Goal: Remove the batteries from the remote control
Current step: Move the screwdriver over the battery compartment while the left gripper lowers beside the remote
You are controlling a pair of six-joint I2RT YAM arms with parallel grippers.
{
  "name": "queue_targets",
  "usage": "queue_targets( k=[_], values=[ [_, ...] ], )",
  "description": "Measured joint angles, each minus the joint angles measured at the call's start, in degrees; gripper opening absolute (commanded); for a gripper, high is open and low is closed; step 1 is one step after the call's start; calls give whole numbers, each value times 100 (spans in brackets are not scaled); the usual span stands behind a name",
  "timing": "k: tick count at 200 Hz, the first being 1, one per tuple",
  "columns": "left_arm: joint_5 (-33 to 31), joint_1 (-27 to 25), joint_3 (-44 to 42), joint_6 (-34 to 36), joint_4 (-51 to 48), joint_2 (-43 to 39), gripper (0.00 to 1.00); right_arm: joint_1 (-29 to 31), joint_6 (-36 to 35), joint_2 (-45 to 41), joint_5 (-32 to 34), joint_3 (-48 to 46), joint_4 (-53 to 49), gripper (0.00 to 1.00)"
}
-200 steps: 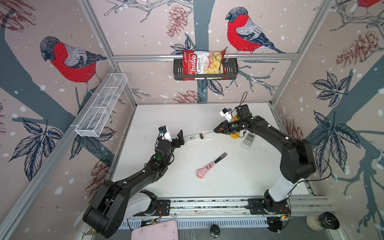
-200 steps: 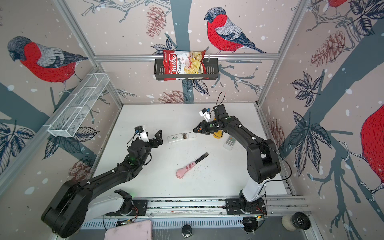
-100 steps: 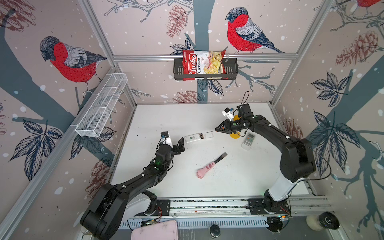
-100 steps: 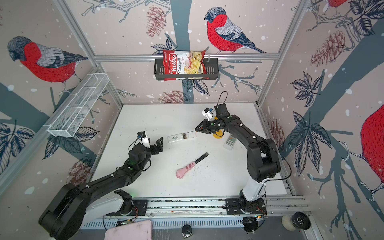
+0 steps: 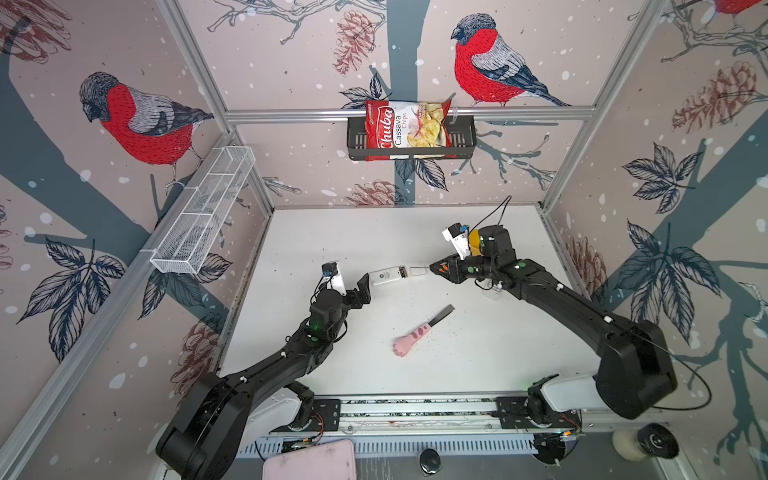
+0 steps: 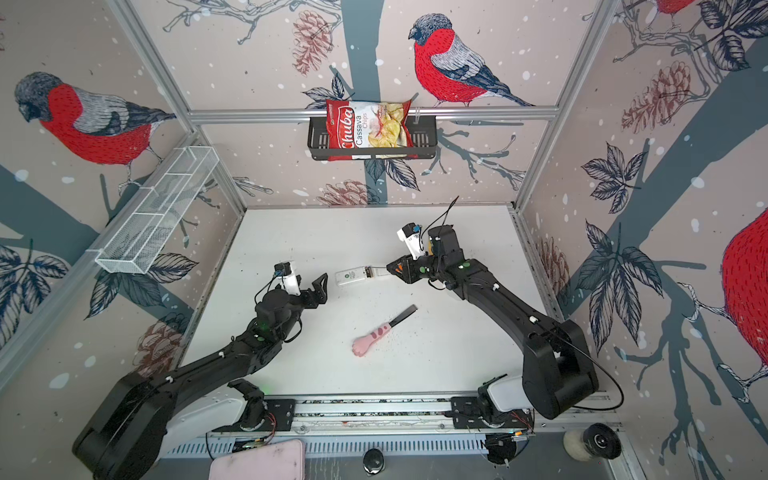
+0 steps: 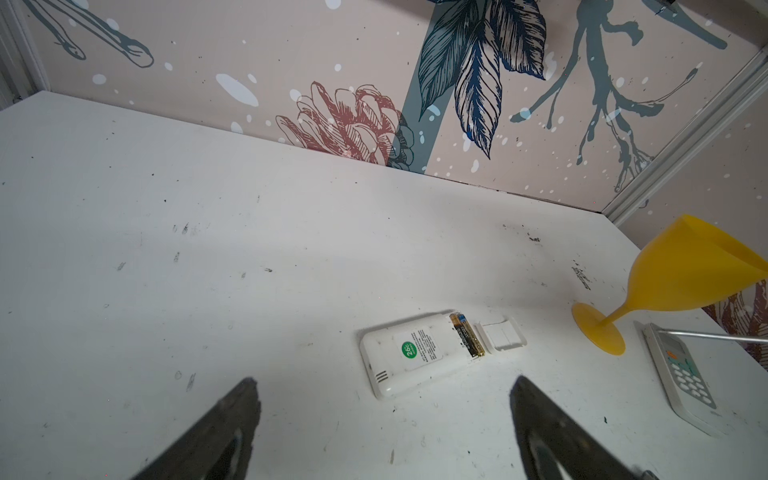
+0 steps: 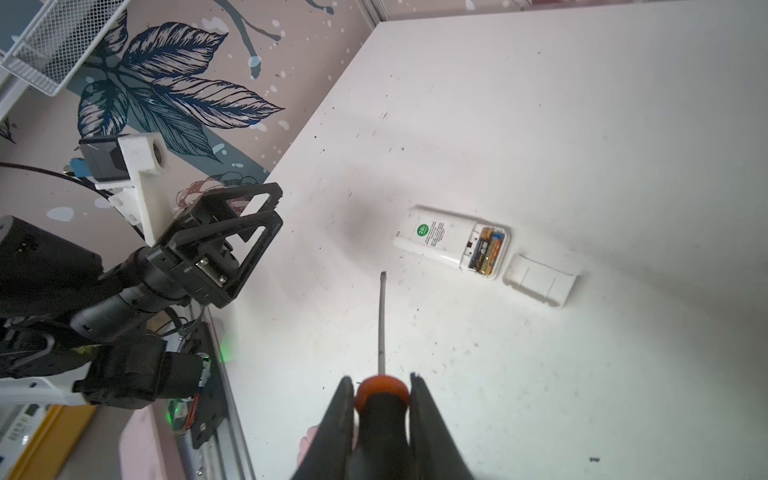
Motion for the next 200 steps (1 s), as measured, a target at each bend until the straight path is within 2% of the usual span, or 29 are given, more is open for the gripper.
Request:
queue_targets(
  k=[76, 200],
  values=[
    [168, 0, -37, -11, 35, 20, 94, 278, -1036, -656, 422, -721, 654, 0],
    [422, 0, -39, -55, 33, 42, 92, 400, -2065, -1351, 671, -1320, 697, 0]
  ],
)
